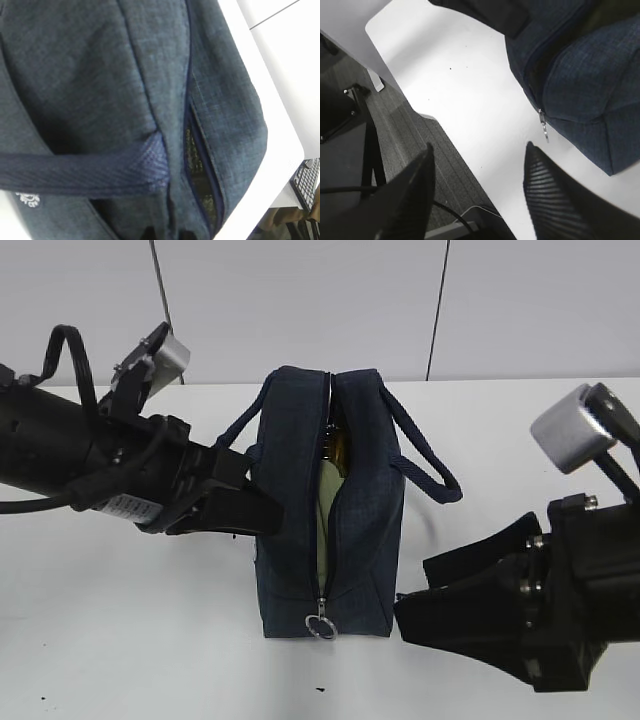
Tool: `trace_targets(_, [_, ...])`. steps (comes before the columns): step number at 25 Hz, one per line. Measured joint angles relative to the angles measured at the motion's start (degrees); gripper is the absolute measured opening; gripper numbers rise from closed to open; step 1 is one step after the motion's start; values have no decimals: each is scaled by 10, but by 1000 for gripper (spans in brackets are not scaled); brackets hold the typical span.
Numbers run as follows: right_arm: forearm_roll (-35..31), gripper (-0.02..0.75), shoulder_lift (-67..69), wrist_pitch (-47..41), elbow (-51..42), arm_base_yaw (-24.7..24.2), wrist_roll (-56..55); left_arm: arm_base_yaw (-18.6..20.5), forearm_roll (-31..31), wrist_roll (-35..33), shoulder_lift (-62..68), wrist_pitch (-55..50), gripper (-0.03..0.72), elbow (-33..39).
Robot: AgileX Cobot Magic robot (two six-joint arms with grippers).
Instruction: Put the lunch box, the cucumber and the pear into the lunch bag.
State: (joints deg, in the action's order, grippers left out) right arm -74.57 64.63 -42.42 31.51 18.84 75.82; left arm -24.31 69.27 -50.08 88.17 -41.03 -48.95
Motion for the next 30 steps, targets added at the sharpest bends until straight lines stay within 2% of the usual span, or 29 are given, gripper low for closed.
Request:
trace_targets(4, [-43, 439, 0, 2, 0, 0, 1, 0, 0, 0, 0, 4, -5, 0])
trace_targets(10, [-73, 439, 1, 7, 0, 0, 17, 0, 0, 0, 0, 5, -11, 0])
trace_targets(17, [-94, 413, 43, 5, -16, 0, 195, 0, 0, 0, 0, 5, -11, 0])
trace_targets(26, [-246, 406, 130, -19, -76, 1, 421, 0, 1, 0, 0, 5, -11, 0])
trace_targets(30, [-271, 402, 195, -48, -80, 1, 484, 0, 1, 0, 0, 5, -11, 0])
